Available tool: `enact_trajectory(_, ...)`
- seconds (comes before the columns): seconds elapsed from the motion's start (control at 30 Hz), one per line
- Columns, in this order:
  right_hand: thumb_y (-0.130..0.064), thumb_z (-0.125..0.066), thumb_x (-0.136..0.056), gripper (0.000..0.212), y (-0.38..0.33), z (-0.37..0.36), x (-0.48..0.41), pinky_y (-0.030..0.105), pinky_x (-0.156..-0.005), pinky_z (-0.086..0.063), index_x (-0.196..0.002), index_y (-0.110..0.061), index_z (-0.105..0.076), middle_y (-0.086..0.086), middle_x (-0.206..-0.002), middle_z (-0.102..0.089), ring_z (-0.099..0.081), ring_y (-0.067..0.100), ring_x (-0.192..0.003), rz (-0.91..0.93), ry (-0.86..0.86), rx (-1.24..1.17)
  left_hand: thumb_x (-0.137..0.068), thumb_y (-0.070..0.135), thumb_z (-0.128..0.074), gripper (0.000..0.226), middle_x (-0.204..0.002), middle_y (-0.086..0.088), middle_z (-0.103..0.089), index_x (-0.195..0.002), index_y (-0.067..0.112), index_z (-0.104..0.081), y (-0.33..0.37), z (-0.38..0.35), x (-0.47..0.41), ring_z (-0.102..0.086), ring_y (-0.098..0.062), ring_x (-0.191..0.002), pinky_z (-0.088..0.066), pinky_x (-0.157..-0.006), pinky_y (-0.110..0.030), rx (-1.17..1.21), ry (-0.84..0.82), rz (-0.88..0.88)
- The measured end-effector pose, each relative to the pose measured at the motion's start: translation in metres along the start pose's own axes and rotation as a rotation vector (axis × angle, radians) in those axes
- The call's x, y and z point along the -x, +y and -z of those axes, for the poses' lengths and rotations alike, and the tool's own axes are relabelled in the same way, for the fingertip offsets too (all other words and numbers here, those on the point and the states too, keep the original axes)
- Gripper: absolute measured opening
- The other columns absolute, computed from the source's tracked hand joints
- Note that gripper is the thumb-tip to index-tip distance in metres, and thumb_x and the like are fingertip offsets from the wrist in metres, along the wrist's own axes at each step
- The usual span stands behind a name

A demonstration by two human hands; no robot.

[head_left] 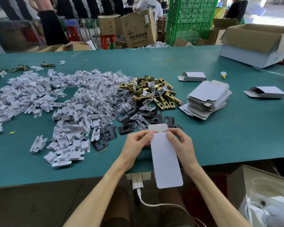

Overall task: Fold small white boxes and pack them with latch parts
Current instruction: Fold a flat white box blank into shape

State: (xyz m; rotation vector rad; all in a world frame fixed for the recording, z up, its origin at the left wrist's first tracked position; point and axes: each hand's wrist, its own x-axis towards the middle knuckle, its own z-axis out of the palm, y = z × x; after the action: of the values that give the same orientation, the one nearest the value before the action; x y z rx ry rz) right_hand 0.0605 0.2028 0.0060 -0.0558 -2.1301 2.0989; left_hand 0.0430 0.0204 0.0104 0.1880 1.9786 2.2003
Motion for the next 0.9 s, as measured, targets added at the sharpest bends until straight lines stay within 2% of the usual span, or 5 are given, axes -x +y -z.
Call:
enact_trajectory(0.23,-0.038,-0.066,-0.088,0.025,-0.0014,0.0023,0.0001,0.031,-0.068,-0.052,-0.099,-0.017,-0.073,0.001,-0.1,-0.073,-0.066,0.014,-0.083,-0.02,-0.038,-0.049,-0.106,0.025,-0.055,0.032,-0.122,-0.021,-0.073,-0.127,0.009,-0.073,0.0028,0.001,0.0012,-0.064,-0.045,-0.12,-0.049,-0.11,-0.052,-0.005,-0.093,0.05)
enact_trajectory(0.43,-0.039,-0.065,-0.088,0.027,-0.0033,0.0003,0.0018,0.021,-0.065,-0.051,-0.1,-0.016,-0.073,-0.002,-0.101,-0.073,-0.067,0.009,-0.083,0.008,-0.036,-0.025,-0.101,0.035,-0.059,0.036,-0.118,-0.018,-0.074,-0.122,0.012,-0.076,0.0044,-0.0002,0.0028,-0.069,-0.035,-0.11,-0.049,-0.107,-0.055,-0.021,-0.06,0.028)
enact_trajectory(0.6,-0.039,-0.066,-0.088,0.028,-0.0035,0.0009,0.0018,0.024,-0.067,-0.052,-0.102,-0.016,-0.074,-0.002,-0.102,-0.074,-0.068,0.012,-0.085,-0.009,-0.032,0.002,-0.106,0.027,-0.056,0.03,-0.117,-0.017,-0.075,-0.122,0.012,-0.077,0.0014,0.0014,0.0019,-0.068,-0.041,-0.113,-0.047,-0.11,-0.058,-0.051,-0.05,0.012)
enact_trajectory(0.77,-0.025,-0.068,-0.098,0.014,0.002,0.0026,-0.0002,0.034,-0.074,-0.054,-0.105,-0.015,-0.075,0.001,-0.105,-0.074,-0.069,0.023,-0.092,-0.031,-0.016,0.057,-0.106,0.026,-0.056,0.029,-0.117,-0.026,-0.072,-0.119,0.012,-0.079,0.0007,0.0018,0.0014,-0.066,-0.047,-0.11,-0.045,-0.109,-0.062,-0.08,-0.036,0.002)
enact_trajectory(0.9,-0.033,-0.069,-0.095,0.022,-0.0021,0.0002,0.0019,0.03,-0.07,-0.053,-0.105,-0.014,-0.073,0.004,-0.102,-0.073,-0.069,0.023,-0.09,-0.013,-0.02,0.073,-0.105,0.024,-0.059,0.026,-0.121,-0.011,-0.075,-0.123,0.02,-0.077,0.0026,0.002,0.0018,-0.068,-0.026,-0.108,-0.049,-0.106,-0.054,-0.071,-0.064,-0.023)
